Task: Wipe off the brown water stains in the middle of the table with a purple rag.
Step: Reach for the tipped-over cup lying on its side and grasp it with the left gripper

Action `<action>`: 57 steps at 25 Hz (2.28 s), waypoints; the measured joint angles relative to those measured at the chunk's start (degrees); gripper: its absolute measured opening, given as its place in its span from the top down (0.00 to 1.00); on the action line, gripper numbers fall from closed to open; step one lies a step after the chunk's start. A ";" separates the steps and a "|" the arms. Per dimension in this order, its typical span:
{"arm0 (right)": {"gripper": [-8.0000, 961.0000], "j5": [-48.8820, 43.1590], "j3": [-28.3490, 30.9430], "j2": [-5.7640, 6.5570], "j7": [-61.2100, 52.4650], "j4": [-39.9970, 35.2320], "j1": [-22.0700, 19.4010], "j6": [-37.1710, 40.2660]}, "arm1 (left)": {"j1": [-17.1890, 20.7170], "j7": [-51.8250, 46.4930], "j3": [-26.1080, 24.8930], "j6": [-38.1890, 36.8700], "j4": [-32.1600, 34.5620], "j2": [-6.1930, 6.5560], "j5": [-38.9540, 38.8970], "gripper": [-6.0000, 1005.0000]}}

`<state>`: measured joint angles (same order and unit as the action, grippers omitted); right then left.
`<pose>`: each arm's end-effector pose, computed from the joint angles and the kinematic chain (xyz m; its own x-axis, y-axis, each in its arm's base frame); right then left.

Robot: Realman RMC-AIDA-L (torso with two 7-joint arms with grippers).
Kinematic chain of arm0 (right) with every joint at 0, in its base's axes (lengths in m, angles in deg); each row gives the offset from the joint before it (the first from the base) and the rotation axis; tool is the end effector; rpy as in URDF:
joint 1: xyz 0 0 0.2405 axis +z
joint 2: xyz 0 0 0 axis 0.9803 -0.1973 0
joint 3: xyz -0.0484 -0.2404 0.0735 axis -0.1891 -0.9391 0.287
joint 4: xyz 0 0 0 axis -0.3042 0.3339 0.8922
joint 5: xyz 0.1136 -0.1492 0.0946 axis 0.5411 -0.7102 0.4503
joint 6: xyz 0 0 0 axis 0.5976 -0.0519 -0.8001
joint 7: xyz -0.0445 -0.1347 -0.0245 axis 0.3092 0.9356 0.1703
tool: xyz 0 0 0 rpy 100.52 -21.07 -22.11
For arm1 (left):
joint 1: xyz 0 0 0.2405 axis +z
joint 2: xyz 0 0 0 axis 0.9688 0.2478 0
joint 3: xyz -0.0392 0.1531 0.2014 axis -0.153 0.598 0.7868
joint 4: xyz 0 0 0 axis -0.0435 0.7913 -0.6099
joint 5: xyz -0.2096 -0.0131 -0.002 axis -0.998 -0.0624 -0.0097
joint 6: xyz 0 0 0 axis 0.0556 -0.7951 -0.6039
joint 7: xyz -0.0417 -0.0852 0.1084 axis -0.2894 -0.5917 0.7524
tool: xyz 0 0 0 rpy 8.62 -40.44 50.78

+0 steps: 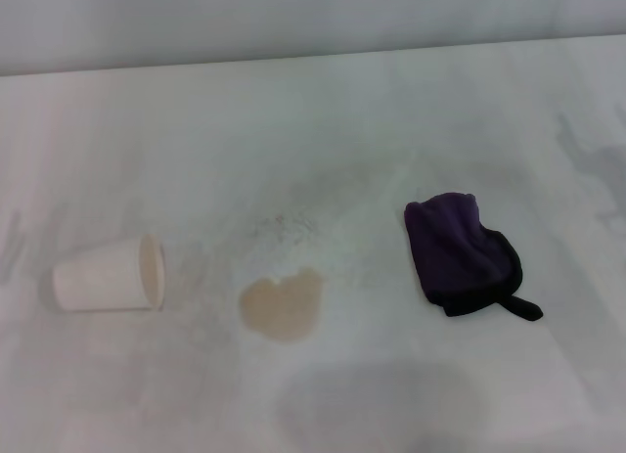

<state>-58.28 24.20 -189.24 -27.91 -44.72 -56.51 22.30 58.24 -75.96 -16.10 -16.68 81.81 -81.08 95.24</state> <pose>0.3542 0.2923 0.0550 0.7069 0.2741 -0.6521 -0.6669 -0.0489 -0.7435 -0.3588 0.2557 0.0155 0.6284 -0.1605 0.7611 0.7498 -0.1357 -0.6476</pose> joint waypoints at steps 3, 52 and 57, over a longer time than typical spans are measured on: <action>0.09 0.00 -0.02 -0.02 0.05 0.00 -0.20 0.64 | 0.19 0.53 -0.03 -0.01 0.57 0.01 -0.07 0.11; 0.09 0.88 5.08 -0.17 -0.91 2.38 1.36 -3.73 | -3.86 -64.51 10.20 23.21 57.09 15.66 74.84 0.11; 0.09 0.89 6.07 -0.18 -0.91 2.38 1.74 -5.85 | -4.14 -69.56 2.22 12.39 68.36 10.51 95.13 0.11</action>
<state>-57.39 30.26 -189.43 -28.82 -42.35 -54.77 16.45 54.10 -145.52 -13.88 -4.29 150.17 -70.57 190.37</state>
